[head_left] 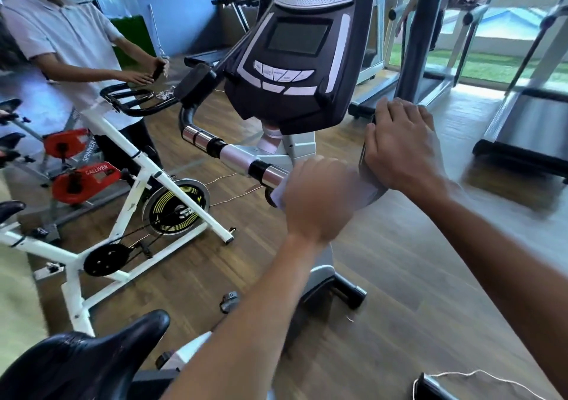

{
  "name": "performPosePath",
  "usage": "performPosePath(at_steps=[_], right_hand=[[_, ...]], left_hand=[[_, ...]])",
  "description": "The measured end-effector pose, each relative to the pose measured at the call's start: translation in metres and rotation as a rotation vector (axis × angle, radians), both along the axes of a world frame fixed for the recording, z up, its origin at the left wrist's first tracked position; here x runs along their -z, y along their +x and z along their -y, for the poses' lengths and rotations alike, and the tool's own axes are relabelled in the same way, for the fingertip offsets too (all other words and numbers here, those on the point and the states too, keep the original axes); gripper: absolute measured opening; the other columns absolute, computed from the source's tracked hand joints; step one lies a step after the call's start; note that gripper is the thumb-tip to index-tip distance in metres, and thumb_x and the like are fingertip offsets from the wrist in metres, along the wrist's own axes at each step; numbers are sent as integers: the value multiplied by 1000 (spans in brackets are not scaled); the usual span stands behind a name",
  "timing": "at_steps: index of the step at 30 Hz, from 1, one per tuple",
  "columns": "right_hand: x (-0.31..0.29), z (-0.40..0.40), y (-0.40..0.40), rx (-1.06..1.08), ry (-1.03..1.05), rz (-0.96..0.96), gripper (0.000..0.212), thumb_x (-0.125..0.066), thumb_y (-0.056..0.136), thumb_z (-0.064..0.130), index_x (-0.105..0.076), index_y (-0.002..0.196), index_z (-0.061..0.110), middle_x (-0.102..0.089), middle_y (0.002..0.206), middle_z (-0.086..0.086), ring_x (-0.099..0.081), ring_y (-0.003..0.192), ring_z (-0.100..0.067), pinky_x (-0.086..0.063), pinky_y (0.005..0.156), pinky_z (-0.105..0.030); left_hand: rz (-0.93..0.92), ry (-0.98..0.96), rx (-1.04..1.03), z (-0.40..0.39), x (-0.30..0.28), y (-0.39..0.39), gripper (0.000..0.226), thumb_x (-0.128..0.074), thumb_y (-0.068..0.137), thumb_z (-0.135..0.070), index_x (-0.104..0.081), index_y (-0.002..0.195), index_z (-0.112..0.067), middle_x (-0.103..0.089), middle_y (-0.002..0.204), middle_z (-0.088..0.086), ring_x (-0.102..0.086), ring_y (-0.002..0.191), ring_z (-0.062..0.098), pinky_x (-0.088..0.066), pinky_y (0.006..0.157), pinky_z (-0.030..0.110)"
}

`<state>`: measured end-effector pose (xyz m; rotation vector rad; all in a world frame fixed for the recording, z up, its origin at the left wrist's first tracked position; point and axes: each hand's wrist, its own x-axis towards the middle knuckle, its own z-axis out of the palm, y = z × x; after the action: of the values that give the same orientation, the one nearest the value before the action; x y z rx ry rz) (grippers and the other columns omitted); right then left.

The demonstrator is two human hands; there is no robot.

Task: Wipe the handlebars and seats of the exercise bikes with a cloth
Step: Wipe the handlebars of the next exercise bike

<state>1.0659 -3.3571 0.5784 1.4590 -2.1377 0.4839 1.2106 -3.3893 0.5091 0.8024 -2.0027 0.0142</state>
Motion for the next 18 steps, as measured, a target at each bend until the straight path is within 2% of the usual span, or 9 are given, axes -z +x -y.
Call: performPosePath(at_steps=[2, 3, 6, 8, 11, 13, 15, 17, 18], right_hand=[[1, 0, 1, 8, 0, -5, 66, -23, 98, 34, -42, 145, -8, -54, 138, -28, -44, 136, -41, -25, 116, -49], [2, 1, 2, 12, 2, -5, 66, -22, 98, 34, -42, 145, -8, -54, 139, -28, -44, 136, -41, -25, 116, -49], [1, 1, 3, 19, 2, 2, 67, -22, 97, 34, -41, 147, -8, -54, 140, -27, -43, 138, -39, -24, 117, -48], [0, 1, 1, 19, 2, -3, 67, -23, 98, 33, -40, 147, -8, -53, 141, -26, -42, 138, -39, -24, 117, -48], [1, 0, 1, 21, 1, 5, 67, -23, 98, 34, -41, 147, -8, -54, 141, -26, -42, 139, -39, -23, 117, -48], [2, 1, 2, 20, -1, 11, 68, -22, 97, 34, -41, 147, -8, -54, 141, -26, -42, 139, -39, -23, 117, -48], [2, 0, 2, 18, 0, 12, 69, -21, 96, 35, -41, 147, -7, -53, 142, -25, -41, 139, -38, -22, 118, -47], [1, 1, 2, 17, -3, 6, 70, -21, 96, 36, -40, 148, -6, -53, 142, -24, -41, 140, -37, -21, 118, -46], [1, 1, 2, 16, 2, 5, 70, -20, 96, 36, -40, 148, -6, -54, 142, -24, -41, 140, -37, -21, 118, -46]], left_hand=[[-22, 8, 6, -26, 20, 9, 37, -40, 105, -26, -71, 116, -8, -70, 118, 8, -58, 123, 31, -41, 109, 44], [-14, -17, 29, -28, 25, 15, 39, -40, 105, -26, -69, 122, -7, -69, 124, 9, -56, 128, 32, -39, 113, 45], [51, -114, 81, 12, 6, 14, 35, -40, 104, -24, -72, 103, -10, -72, 102, 7, -64, 104, 33, -46, 95, 43], [20, -73, 20, 22, -5, 5, 34, -41, 102, -23, -71, 91, -11, -70, 88, 7, -63, 90, 33, -44, 85, 43], [6, -20, -34, -16, 16, 4, 34, -42, 105, -24, -72, 113, -8, -71, 114, 7, -60, 118, 32, -42, 106, 44], [37, -92, 71, -18, 23, 19, 39, -39, 107, -26, -69, 123, -7, -69, 123, 8, -57, 127, 32, -40, 112, 45], [128, -169, 182, 16, 8, 27, 42, -35, 107, -26, -73, 111, -8, -72, 108, 10, -65, 108, 34, -48, 96, 43], [137, -131, 163, 48, -14, 24, 41, -37, 100, -26, -73, 88, -9, -71, 84, 11, -66, 82, 34, -43, 77, 41], [103, -93, 117, 50, -16, 19, 40, -38, 97, -26, -72, 81, -10, -70, 79, 11, -64, 78, 34, -40, 74, 40]])
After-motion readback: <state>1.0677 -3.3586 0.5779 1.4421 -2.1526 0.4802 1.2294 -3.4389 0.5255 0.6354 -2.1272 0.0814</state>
